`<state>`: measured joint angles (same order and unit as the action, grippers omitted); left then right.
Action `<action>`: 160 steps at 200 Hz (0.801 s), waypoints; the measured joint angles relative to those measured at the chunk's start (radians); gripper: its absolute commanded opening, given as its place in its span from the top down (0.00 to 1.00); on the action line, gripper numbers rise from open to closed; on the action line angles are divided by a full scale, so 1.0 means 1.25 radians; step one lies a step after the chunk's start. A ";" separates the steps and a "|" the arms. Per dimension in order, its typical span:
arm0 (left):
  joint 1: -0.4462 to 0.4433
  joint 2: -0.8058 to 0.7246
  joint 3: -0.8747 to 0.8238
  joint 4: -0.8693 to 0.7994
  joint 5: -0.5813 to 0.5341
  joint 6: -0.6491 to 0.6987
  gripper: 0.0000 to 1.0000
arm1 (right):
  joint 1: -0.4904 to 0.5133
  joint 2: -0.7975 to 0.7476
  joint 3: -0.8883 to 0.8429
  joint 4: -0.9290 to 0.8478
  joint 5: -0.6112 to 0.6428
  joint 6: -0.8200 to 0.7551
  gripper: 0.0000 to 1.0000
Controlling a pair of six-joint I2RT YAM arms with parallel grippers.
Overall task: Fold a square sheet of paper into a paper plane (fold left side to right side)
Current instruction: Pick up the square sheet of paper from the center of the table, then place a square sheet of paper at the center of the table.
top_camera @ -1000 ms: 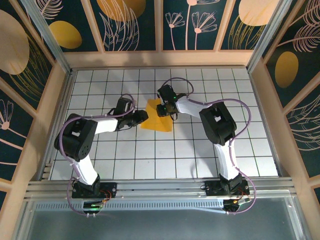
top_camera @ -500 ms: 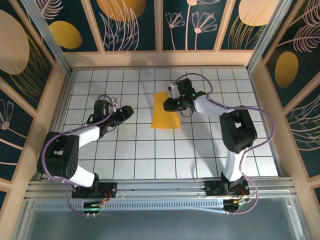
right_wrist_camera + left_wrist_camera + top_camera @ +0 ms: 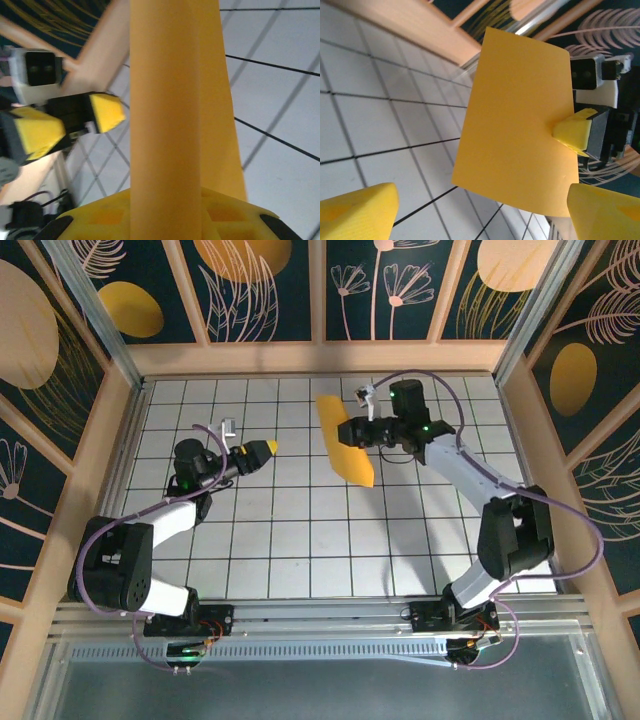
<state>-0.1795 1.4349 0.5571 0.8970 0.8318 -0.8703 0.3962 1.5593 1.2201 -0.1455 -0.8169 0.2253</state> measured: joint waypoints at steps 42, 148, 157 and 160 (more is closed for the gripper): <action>-0.019 0.000 0.011 0.059 0.057 -0.014 0.05 | 0.021 -0.057 -0.005 0.072 -0.128 0.052 0.74; -0.097 0.011 0.108 0.102 0.128 0.003 0.96 | 0.048 -0.042 -0.005 0.118 -0.168 0.074 0.74; -0.097 0.014 0.109 0.099 0.128 0.006 1.00 | 0.043 -0.037 -0.005 0.111 -0.160 0.070 0.73; -0.097 0.015 0.109 0.098 0.127 0.009 1.00 | 0.041 -0.034 -0.005 0.107 -0.157 0.069 0.72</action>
<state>-0.3004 1.4540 0.6930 1.0191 0.9909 -0.8593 0.4477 1.5162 1.2144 -0.0113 -1.0130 0.3111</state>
